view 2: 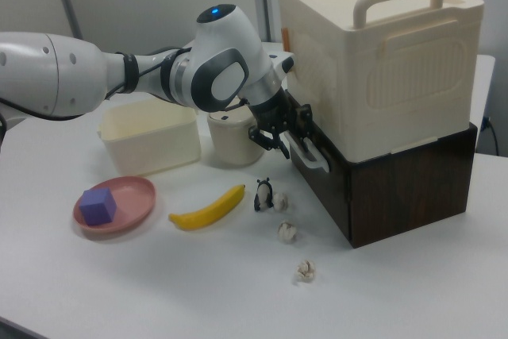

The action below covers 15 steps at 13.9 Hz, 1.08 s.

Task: Slide open the drawer
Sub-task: 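Lower the gripper and close it on the white drawer handle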

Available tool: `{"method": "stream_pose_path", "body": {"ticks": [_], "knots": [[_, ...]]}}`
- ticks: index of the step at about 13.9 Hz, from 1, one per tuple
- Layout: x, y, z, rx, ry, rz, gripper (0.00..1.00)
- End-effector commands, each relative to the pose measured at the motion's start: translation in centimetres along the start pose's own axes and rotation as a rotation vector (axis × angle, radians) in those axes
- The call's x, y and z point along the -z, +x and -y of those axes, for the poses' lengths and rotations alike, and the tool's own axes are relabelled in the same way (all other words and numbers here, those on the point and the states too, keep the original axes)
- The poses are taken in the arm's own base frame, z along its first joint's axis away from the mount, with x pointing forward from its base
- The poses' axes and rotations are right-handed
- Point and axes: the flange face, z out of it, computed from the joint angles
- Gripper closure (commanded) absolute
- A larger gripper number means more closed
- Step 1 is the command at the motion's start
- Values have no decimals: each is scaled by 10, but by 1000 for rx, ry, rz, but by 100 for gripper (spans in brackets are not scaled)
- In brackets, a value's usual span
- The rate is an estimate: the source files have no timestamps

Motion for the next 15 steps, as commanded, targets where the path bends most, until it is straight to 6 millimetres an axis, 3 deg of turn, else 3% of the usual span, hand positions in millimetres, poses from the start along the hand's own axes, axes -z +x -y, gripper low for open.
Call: {"method": "stream_pose_path", "body": {"ticks": [1, 2, 6, 15], "knots": [[2, 3, 4, 1, -8, -10, 69], [5, 3, 3, -1, -8, -13, 76], [2, 6, 9, 5, 0, -11, 88], [11, 3, 12, -10, 26, 3, 88]]}}
